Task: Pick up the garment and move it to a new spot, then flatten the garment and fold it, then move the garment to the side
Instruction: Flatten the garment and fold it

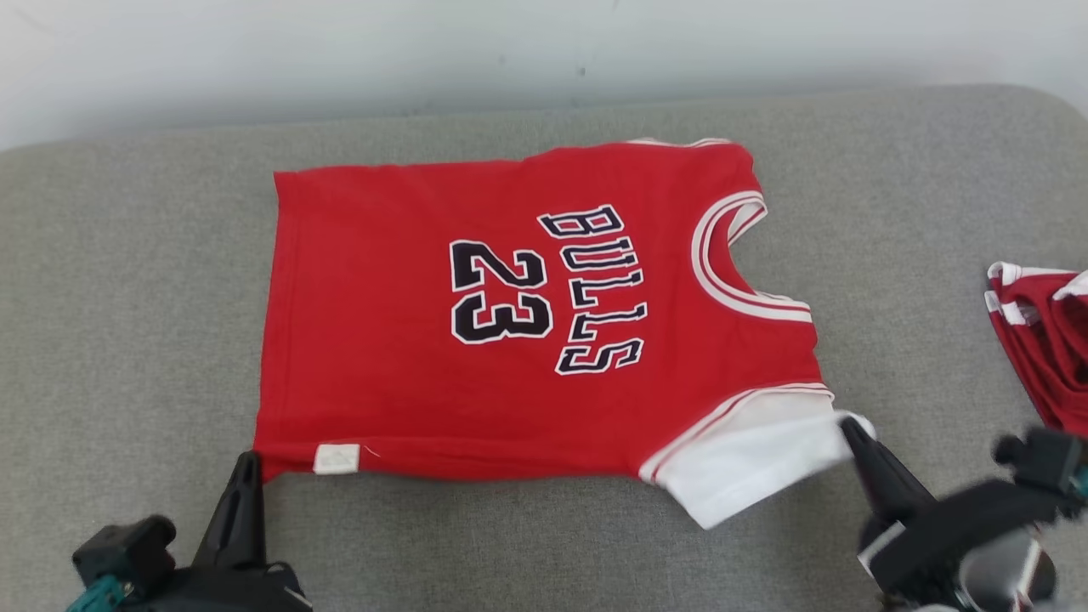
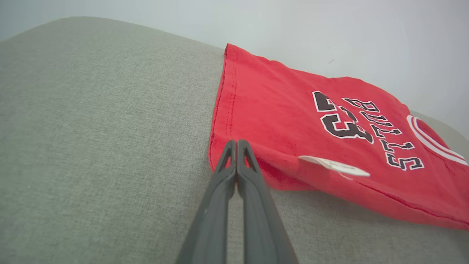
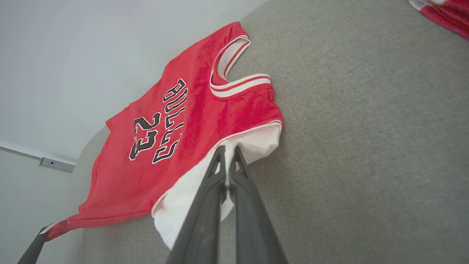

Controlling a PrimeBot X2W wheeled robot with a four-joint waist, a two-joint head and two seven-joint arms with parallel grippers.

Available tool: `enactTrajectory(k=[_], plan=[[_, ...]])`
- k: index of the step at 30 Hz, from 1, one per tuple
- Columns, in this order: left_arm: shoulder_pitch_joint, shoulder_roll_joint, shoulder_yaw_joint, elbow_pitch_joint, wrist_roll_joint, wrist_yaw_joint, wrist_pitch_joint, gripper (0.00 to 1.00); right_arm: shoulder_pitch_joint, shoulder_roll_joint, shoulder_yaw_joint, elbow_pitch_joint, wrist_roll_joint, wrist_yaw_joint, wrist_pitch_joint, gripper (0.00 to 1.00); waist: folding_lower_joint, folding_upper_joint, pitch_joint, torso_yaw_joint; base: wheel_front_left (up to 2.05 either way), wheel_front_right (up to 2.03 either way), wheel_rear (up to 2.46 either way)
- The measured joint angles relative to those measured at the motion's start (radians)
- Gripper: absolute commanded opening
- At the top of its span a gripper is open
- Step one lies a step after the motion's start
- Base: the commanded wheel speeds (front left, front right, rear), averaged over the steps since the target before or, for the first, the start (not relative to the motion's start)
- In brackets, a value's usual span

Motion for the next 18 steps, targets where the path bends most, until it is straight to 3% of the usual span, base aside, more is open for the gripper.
enactTrajectory(k=[4,9,12,15,18], plan=[[-0.072,0.016,-0.019,-0.012,-0.007,-0.028,0.063,0.00,-0.166,-0.018,0.076,0.019,0.000,0.010,0.076,0.00,0.0000,0.0000,0.039,-0.003,0.00,0.00,0.00],[-0.425,0.027,-0.045,0.062,-0.004,-0.055,0.166,0.00,-0.617,-0.052,0.067,0.211,-0.004,-0.008,0.136,0.00,0.0004,0.0002,0.101,-0.003,0.00,0.00,0.00],[-0.721,-0.008,-0.048,0.132,0.034,-0.062,0.188,0.00,-0.854,-0.096,-0.025,0.266,-0.047,-0.025,0.041,0.00,0.0005,0.0002,0.141,0.004,0.00,0.00,0.00],[-0.931,-0.062,0.005,0.132,0.063,-0.038,0.126,0.00,-1.031,-0.148,-0.106,0.288,-0.083,-0.029,-0.113,0.00,0.0006,0.0003,0.168,0.022,0.00,0.00,0.00],[-1.108,-0.099,0.011,0.171,0.078,-0.030,0.045,0.00,-1.239,-0.166,-0.094,0.355,-0.101,-0.029,-0.202,0.00,0.0005,0.0002,0.180,0.048,0.00,0.00,0.00]])
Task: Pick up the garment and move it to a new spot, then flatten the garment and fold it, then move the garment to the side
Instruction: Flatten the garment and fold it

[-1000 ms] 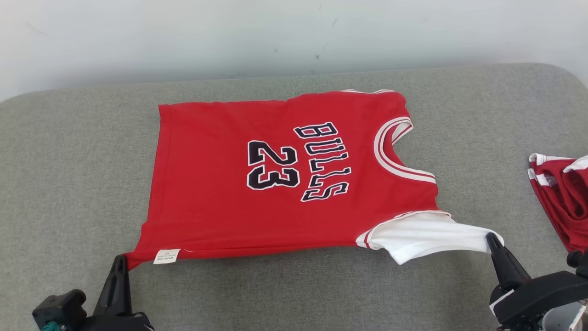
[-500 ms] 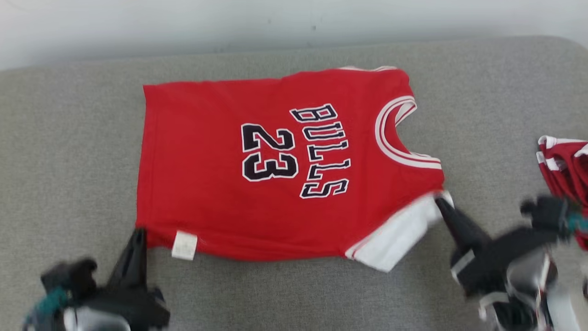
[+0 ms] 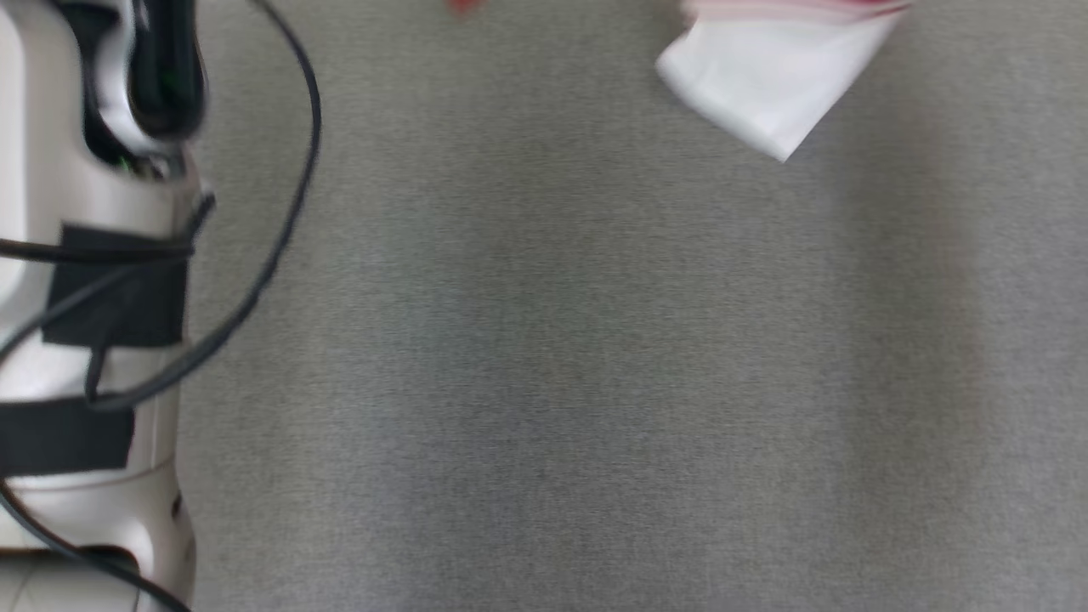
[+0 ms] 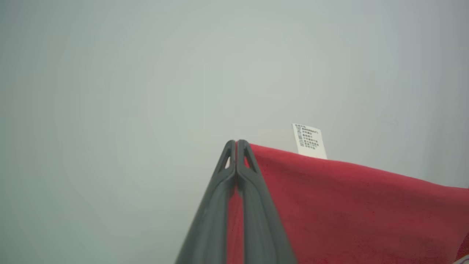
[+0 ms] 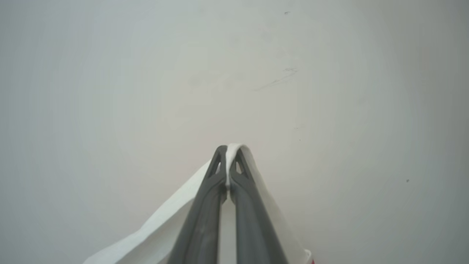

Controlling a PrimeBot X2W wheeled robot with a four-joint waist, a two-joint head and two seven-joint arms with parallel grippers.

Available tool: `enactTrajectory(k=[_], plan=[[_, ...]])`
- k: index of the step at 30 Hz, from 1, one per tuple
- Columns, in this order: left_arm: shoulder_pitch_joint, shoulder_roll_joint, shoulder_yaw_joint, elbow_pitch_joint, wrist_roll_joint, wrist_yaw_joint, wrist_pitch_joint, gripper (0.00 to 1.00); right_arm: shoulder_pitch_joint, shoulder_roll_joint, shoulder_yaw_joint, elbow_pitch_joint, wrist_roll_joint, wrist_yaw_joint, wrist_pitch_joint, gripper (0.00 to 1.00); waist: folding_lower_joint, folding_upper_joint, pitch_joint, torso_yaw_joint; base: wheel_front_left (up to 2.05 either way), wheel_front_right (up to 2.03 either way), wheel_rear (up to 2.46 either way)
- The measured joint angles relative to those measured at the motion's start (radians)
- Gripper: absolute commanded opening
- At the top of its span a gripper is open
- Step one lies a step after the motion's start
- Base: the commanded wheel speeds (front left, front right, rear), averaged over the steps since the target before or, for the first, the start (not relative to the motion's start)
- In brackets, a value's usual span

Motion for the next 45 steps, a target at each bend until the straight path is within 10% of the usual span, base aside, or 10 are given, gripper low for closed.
enactTrajectory(k=[4,16,45], plan=[[-0.028,0.023,0.002,0.035,0.037,-0.007,-0.083,0.00,-0.103,-0.004,0.091,0.119,-0.026,0.067,-0.032,0.00,-0.0004,-0.0001,-0.003,0.028,0.00,0.00,0.00],[0.410,0.052,-0.111,0.269,0.037,-0.102,-0.115,0.00,0.429,-0.002,0.128,0.262,-0.014,0.164,0.008,0.00,-0.0003,0.0001,0.037,0.011,0.00,0.00,0.00],[0.864,0.135,-0.052,0.302,-0.033,-0.127,-0.161,0.00,1.113,0.084,0.149,0.091,0.049,0.177,0.105,0.00,-0.0007,-0.0003,-0.219,-0.031,0.00,0.00,0.00]])
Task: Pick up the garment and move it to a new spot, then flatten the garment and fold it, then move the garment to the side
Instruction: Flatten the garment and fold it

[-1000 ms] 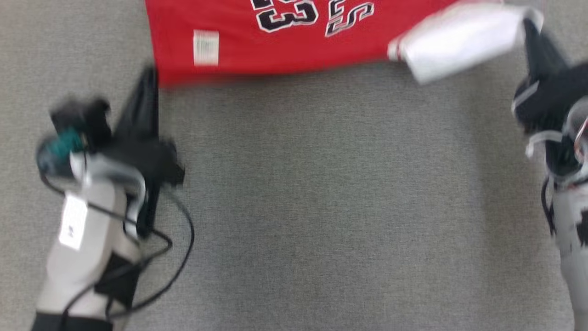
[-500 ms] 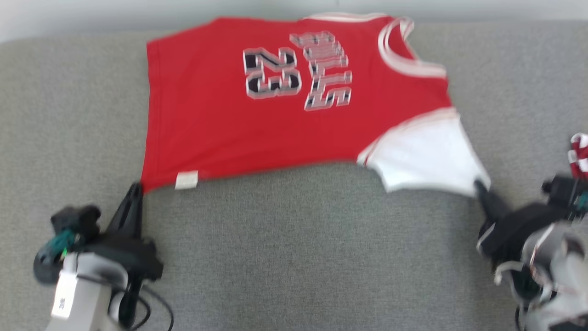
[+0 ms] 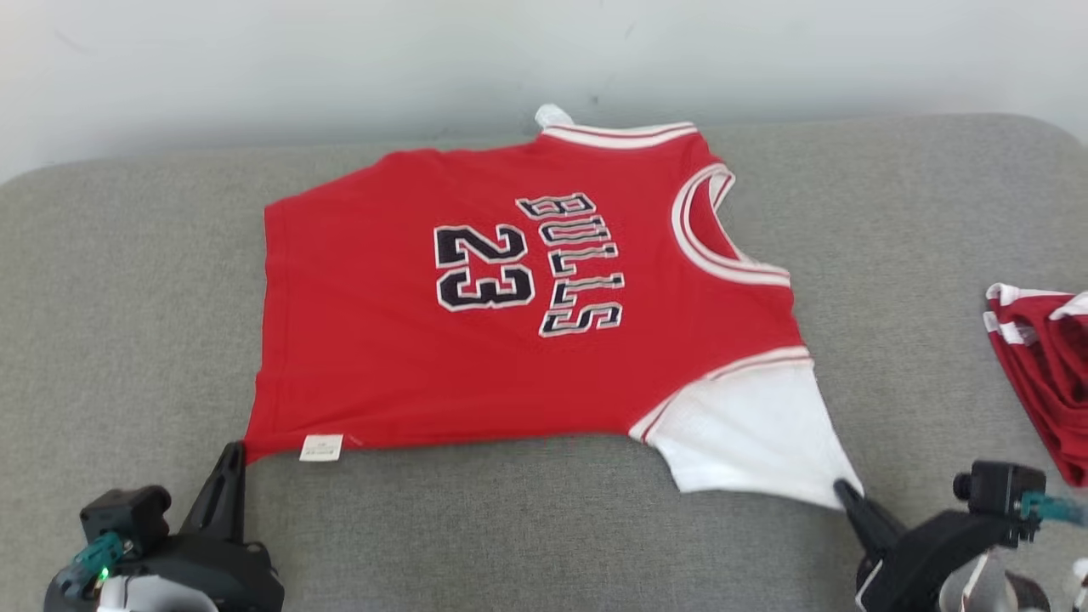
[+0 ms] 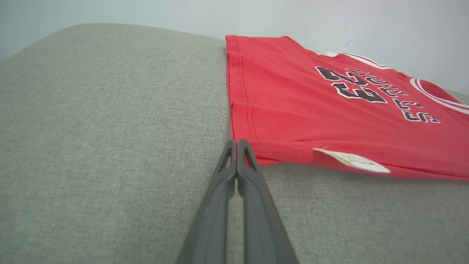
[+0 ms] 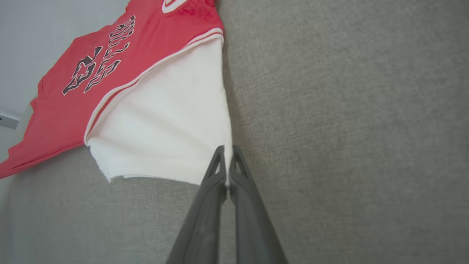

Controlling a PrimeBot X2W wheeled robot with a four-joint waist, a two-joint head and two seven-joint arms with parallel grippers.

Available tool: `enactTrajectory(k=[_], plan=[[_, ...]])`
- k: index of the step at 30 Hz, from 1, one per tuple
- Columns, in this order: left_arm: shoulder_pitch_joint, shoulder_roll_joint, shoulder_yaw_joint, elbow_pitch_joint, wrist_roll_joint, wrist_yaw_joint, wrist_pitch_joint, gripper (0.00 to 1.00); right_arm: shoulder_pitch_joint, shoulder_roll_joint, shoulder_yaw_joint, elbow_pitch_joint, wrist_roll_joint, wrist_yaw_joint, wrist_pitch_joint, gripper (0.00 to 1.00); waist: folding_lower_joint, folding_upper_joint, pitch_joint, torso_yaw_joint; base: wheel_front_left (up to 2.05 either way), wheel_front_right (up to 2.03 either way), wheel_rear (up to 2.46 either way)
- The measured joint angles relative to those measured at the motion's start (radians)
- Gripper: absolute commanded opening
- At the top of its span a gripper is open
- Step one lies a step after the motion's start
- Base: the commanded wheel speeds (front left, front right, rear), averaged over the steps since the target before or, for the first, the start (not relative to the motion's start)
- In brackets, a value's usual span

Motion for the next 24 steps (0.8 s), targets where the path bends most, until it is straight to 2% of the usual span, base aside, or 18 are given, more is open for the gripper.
enactTrajectory(k=[3,7,15,24], plan=[[0.026,0.006,0.003,-0.024,0.000,0.003,0.000,0.00,0.051,0.001,0.003,-0.037,0.001,-0.009,0.025,0.00,-0.0001,-0.0001,-0.010,-0.009,0.00,0.00,0.00],[0.070,0.009,0.016,-0.044,0.001,0.033,0.000,0.00,0.070,0.001,0.004,-0.082,0.000,-0.035,0.049,0.00,0.0001,0.0000,-0.014,-0.022,0.00,0.00,0.00],[0.149,-0.010,0.057,-0.096,0.002,0.132,-0.001,0.00,0.132,0.006,0.016,-0.159,0.000,-0.064,0.102,0.00,0.0002,0.0000,-0.012,-0.030,0.00,0.00,0.00],[0.210,-0.016,0.068,-0.165,0.004,0.158,-0.007,0.00,0.211,-0.008,0.026,-0.227,0.003,-0.085,0.181,0.00,0.0002,0.0001,-0.013,-0.026,0.00,0.00,0.00]])
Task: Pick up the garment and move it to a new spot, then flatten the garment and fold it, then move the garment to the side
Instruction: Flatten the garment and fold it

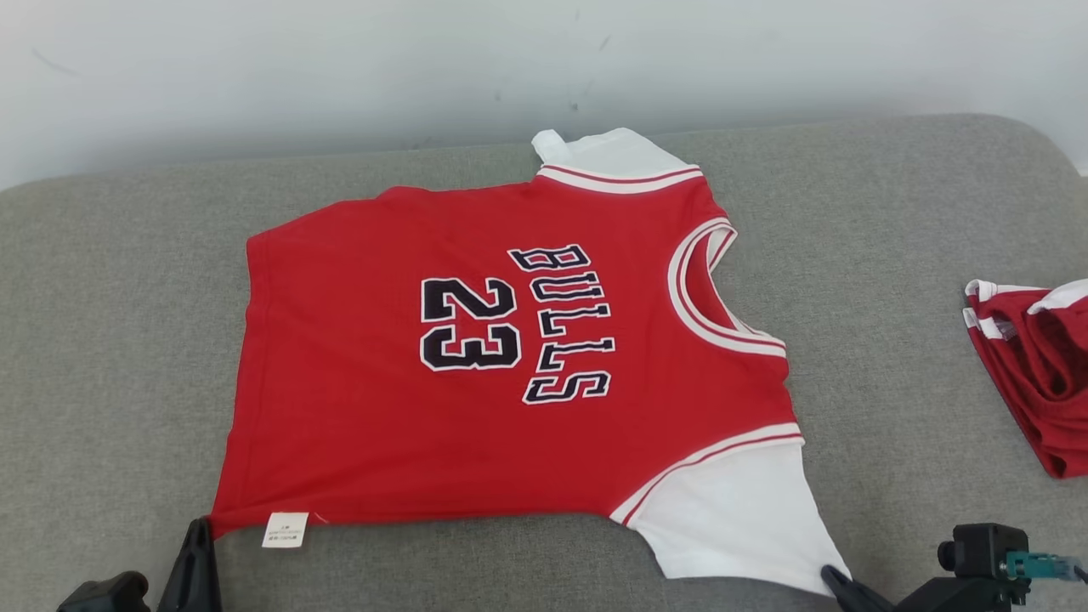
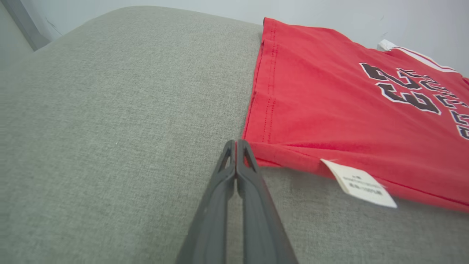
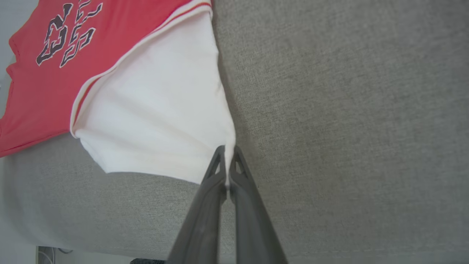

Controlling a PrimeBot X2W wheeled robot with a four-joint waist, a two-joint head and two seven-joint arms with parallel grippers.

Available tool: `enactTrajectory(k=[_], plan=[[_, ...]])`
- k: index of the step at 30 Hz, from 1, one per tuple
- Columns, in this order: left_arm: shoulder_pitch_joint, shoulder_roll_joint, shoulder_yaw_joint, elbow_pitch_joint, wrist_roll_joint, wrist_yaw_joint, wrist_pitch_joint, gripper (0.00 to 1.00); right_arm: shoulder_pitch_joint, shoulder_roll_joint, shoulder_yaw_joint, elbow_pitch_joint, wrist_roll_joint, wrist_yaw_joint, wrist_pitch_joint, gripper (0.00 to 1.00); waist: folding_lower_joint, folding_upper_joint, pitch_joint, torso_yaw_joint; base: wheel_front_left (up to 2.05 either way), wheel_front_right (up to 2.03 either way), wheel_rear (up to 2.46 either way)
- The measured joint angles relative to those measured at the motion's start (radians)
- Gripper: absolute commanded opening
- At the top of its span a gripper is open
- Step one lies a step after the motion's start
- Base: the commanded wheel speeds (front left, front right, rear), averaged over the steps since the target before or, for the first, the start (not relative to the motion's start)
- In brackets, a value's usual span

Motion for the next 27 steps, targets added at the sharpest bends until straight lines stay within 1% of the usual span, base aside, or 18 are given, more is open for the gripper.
enactTrajectory(k=[8,10,15,20,23,24,25,26,27], plan=[[0.045,-0.002,0.011,-0.035,0.006,0.010,0.012,0.00,0.032,-0.012,0.013,-0.043,0.022,-0.011,0.076,0.00,0.0001,0.0001,-0.004,0.007,0.00,0.00,0.00],[0.069,-0.007,0.011,-0.039,0.006,0.017,0.023,0.00,0.051,-0.015,0.014,-0.049,0.028,-0.017,0.094,0.00,0.0001,0.0001,-0.009,0.009,0.00,0.00,0.00],[0.111,-0.009,0.010,-0.060,0.011,0.018,0.041,0.00,0.119,-0.018,0.022,-0.072,0.057,-0.020,0.133,0.00,0.0001,0.0001,-0.020,0.023,0.00,0.00,0.00],[0.115,-0.007,0.011,-0.084,0.019,0.020,0.058,0.00,0.124,-0.022,0.017,-0.094,0.057,-0.037,0.160,0.00,0.0001,0.0000,-0.030,0.039,0.00,0.00,0.00],[0.116,-0.006,0.010,-0.093,0.025,0.026,0.071,0.00,0.122,-0.024,0.018,-0.107,0.059,-0.037,0.174,0.00,0.0000,0.0000,-0.033,0.043,0.00,0.00,0.00],[0.116,-0.007,0.007,-0.094,0.025,0.026,0.080,0.04,0.122,-0.026,0.018,-0.108,0.060,-0.037,0.177,0.50,0.0001,0.0000,-0.034,0.043,0.00,0.00,0.00],[0.116,-0.007,0.005,-0.095,0.025,0.026,0.086,0.36,0.122,-0.029,0.018,-0.108,0.062,-0.037,0.185,1.00,0.0001,0.0001,-0.034,0.044,0.00,0.00,0.00],[0.117,-0.007,0.003,-0.097,0.026,0.026,0.092,0.93,0.122,-0.031,0.018,-0.108,0.068,-0.037,0.191,1.00,0.0001,0.0000,-0.034,0.044,0.00,0.00,0.00],[0.119,-0.007,0.001,-0.098,0.027,0.026,0.100,1.00,0.122,-0.033,0.018,-0.107,0.070,-0.037,0.197,1.00,0.0001,0.0001,-0.034,0.045,0.00,0.00,0.00]])
